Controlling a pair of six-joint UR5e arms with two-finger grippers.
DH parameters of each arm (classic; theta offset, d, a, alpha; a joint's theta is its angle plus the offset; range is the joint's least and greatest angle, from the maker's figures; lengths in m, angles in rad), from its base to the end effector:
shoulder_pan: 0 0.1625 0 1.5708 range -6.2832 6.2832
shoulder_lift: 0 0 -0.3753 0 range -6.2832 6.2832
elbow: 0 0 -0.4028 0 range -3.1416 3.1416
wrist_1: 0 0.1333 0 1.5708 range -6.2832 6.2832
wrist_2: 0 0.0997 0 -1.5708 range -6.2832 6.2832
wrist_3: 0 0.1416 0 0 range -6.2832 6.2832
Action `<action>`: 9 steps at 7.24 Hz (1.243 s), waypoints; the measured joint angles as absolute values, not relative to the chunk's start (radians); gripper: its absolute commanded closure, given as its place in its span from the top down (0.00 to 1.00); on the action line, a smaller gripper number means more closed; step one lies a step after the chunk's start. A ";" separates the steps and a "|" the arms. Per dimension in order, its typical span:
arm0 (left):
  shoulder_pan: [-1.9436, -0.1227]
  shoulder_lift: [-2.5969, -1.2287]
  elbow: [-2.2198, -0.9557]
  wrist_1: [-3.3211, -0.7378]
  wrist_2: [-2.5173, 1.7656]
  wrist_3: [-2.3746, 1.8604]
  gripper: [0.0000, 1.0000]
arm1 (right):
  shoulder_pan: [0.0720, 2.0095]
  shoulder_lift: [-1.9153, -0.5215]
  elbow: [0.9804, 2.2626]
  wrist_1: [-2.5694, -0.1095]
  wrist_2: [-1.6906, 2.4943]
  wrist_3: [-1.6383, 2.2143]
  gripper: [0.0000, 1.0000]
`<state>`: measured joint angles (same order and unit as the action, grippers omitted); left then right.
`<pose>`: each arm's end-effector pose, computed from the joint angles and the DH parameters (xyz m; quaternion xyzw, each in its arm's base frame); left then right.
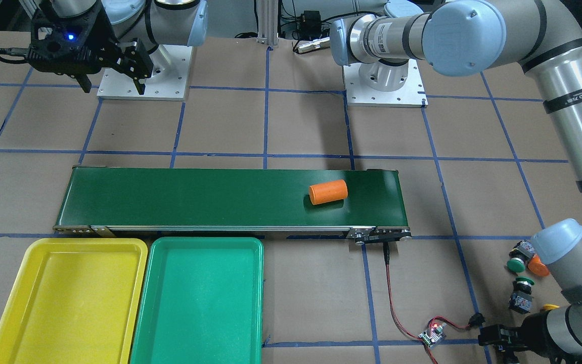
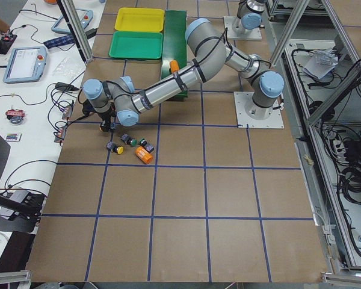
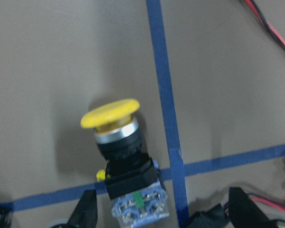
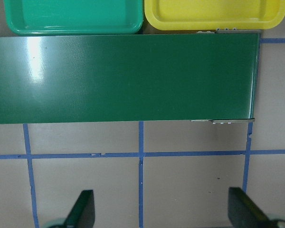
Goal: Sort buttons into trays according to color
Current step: 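Carry the yellow-cap button onto the belt start with the left gripper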
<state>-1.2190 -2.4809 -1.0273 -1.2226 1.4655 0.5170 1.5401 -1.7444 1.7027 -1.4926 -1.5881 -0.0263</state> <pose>0.1260 -0.7734 0.1058 -0.0819 -0.9952 0.0138 0.0516 0.1175 -0.4359 0.4038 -0.0020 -0.9998 -0.0185 0.0081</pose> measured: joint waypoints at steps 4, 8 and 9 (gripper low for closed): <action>-1.231 -2.447 -1.006 -1.318 1.465 0.537 0.00 | 1.540 -1.745 1.703 -1.494 -1.588 -0.026 1.00; -1.368 -2.174 -1.197 -1.561 1.495 0.470 0.00 | 1.540 -1.746 1.703 -1.492 -1.588 -0.027 1.00; -1.395 -2.067 -1.336 -1.568 1.503 0.421 0.00 | 1.540 -1.745 1.703 -1.492 -1.588 -0.026 1.00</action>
